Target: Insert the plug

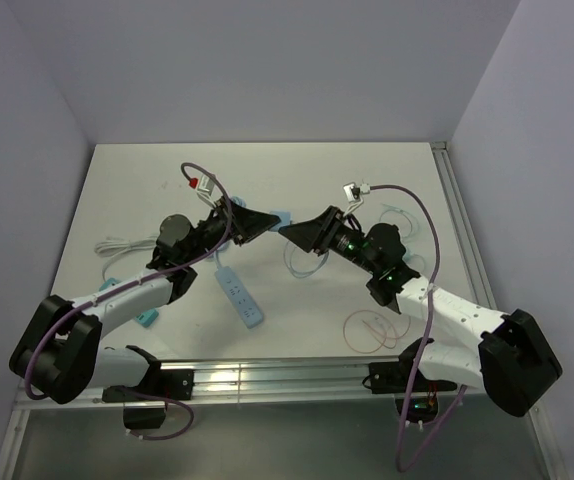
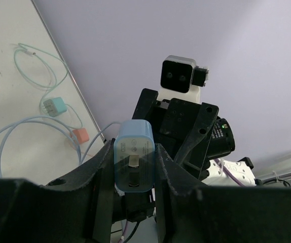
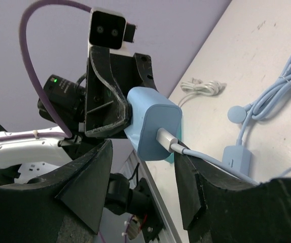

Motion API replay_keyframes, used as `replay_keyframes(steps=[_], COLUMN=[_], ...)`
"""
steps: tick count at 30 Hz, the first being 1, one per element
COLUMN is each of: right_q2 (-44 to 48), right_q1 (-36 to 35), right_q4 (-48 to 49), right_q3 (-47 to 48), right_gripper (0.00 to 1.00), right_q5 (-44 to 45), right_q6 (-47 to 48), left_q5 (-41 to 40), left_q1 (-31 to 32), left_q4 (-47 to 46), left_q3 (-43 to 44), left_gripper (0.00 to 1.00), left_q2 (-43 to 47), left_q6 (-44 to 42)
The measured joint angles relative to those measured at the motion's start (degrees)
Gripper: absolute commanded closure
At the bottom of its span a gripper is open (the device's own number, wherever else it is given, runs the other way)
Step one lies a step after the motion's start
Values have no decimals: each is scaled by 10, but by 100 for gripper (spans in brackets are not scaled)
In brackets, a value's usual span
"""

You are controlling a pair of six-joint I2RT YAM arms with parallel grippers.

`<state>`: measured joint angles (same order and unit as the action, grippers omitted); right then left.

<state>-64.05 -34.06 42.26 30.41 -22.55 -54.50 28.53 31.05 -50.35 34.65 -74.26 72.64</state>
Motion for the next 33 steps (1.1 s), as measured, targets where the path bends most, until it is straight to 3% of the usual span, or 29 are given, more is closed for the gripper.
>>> replay_keyframes(steps=[14, 23, 28, 29, 31, 33], right_q2=[-58, -61, -67, -68, -68, -67], right_q1=[3, 6, 17, 18, 22, 24], right_q4=[90, 110, 120, 122, 124, 124], right_q3=[0, 0, 0, 0, 0, 1], right_gripper=[49, 47, 66, 80, 95, 100], right_q5=[6, -4, -20, -24, -32, -38], right_q6=[-28, -9, -11, -13, -19, -19], left_q5=[-27, -26, -24, -24, -21, -19], left_q1=[0, 0, 0, 0, 0, 0], left_q4=[-31, -40, -43, -44, -49, -48], left_q3=[-26, -26, -26, -26, -26, -26], left_gripper=[100, 100, 100, 100, 100, 95], left_q2=[6, 6, 6, 6, 7, 9], left_q6=[24, 35, 35, 35, 32, 28])
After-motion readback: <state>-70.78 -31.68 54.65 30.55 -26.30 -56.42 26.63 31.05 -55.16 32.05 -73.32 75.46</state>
